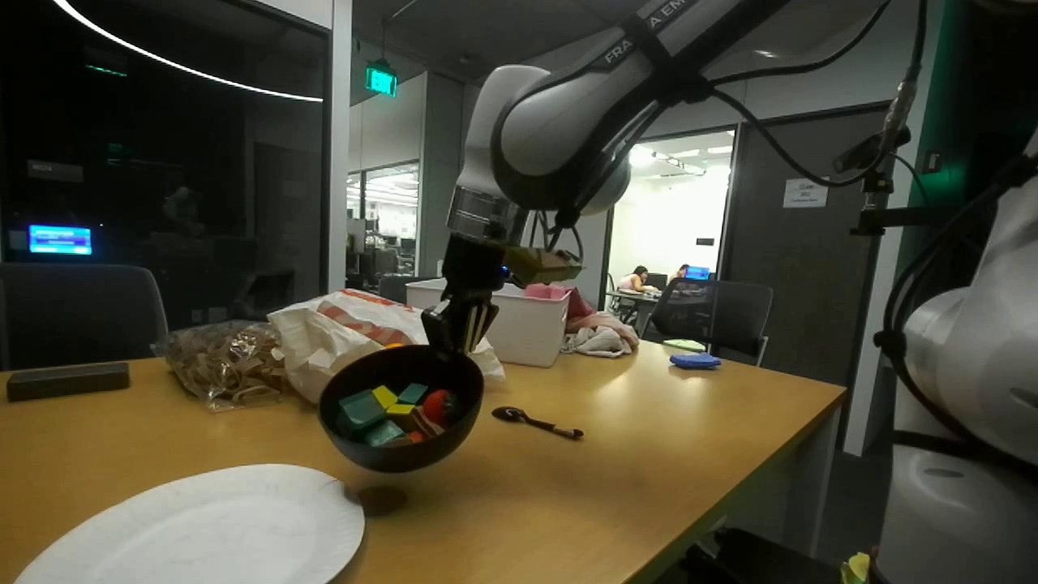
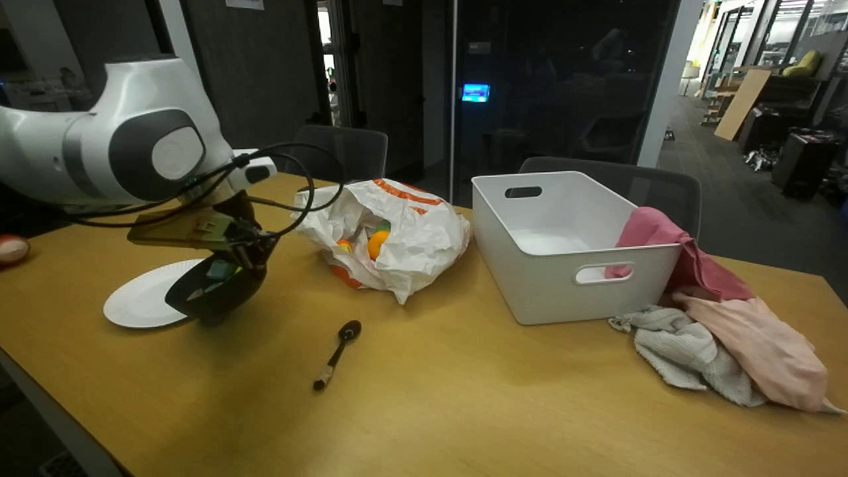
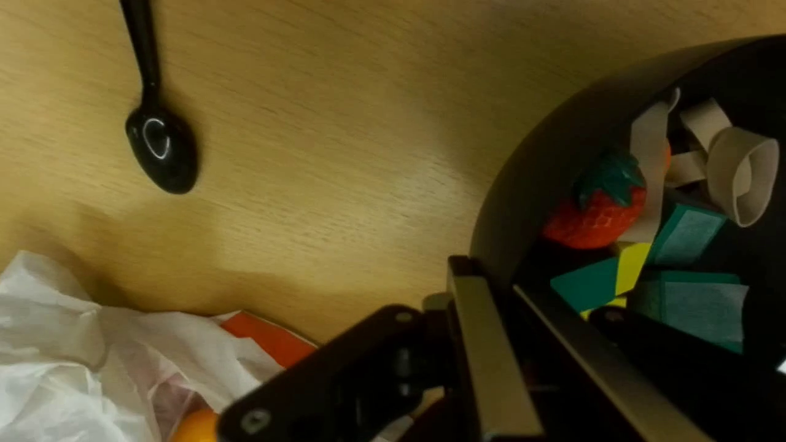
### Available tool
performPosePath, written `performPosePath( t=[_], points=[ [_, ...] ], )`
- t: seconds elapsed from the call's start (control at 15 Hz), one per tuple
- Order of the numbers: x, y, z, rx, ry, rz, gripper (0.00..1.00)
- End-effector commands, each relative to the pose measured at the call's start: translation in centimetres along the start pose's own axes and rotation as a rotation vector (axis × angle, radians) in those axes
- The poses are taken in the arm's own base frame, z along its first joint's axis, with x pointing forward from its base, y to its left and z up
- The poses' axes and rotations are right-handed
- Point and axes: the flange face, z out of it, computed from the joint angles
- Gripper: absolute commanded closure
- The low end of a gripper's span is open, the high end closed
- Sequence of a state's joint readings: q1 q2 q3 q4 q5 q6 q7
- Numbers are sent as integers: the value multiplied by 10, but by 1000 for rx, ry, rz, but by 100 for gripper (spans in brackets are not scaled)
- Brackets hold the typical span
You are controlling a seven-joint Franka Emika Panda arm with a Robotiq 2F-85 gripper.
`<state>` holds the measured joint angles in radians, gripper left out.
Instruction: Pour the contents of the black bowl onto the white plate
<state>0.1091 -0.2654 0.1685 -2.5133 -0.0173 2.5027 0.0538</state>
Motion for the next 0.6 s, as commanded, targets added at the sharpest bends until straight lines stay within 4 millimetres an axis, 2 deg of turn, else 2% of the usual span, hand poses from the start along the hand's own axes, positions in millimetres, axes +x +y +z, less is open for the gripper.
performPosePath(
  t=[0.0, 0.27, 0.53],
  points=[
    [9, -34, -14, -53, 29, -49, 92],
    [17, -72, -14, -132, 25, -110, 92],
    [37, -106, -27, -226, 42, -145, 91]
  ],
)
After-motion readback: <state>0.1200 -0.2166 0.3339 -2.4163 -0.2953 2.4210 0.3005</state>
